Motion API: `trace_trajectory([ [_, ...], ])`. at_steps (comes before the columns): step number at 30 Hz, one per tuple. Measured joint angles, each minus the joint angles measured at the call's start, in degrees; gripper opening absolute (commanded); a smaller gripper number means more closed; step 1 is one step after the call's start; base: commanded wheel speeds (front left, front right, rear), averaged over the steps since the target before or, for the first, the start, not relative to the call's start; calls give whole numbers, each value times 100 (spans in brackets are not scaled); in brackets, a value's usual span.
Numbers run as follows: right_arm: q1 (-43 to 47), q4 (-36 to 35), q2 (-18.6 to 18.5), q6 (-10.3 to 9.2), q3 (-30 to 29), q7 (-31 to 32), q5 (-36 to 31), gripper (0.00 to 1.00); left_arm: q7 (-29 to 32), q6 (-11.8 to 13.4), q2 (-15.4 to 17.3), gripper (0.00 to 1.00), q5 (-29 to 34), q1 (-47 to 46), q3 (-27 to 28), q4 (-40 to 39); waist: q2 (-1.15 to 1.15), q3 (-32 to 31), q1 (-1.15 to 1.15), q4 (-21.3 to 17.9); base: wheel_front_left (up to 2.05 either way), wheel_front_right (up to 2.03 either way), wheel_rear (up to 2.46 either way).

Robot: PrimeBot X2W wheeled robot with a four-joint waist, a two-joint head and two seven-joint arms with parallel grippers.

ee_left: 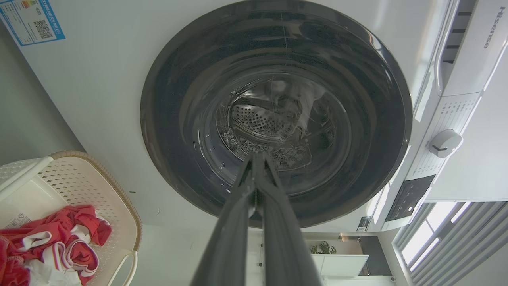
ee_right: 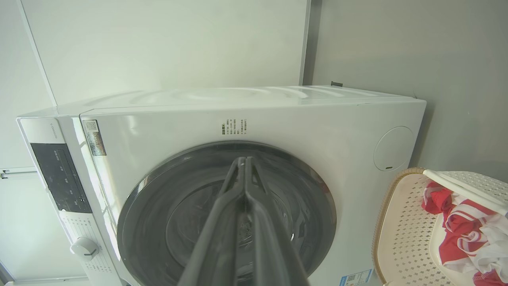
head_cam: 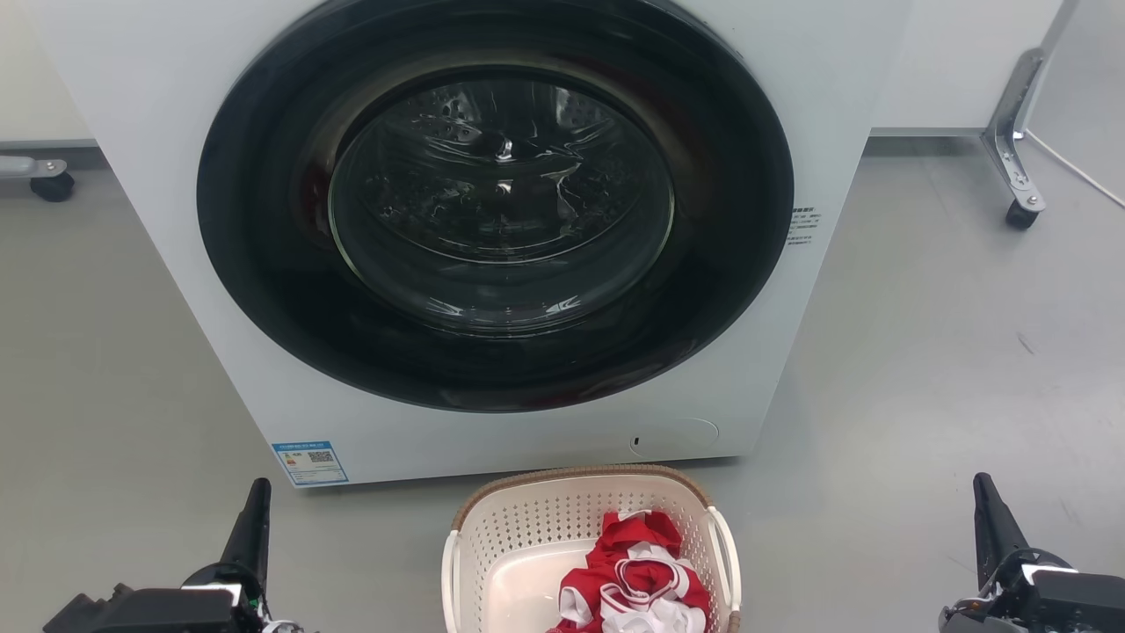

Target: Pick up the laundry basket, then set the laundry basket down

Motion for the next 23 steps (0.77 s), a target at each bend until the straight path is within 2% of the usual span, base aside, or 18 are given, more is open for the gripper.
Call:
trace_trajectory([
  [23, 0, 0, 0, 0, 0, 0, 0, 0, 0, 0, -1, 0, 0, 0, 0, 1, 0, 0, 0, 0, 0, 0, 0],
])
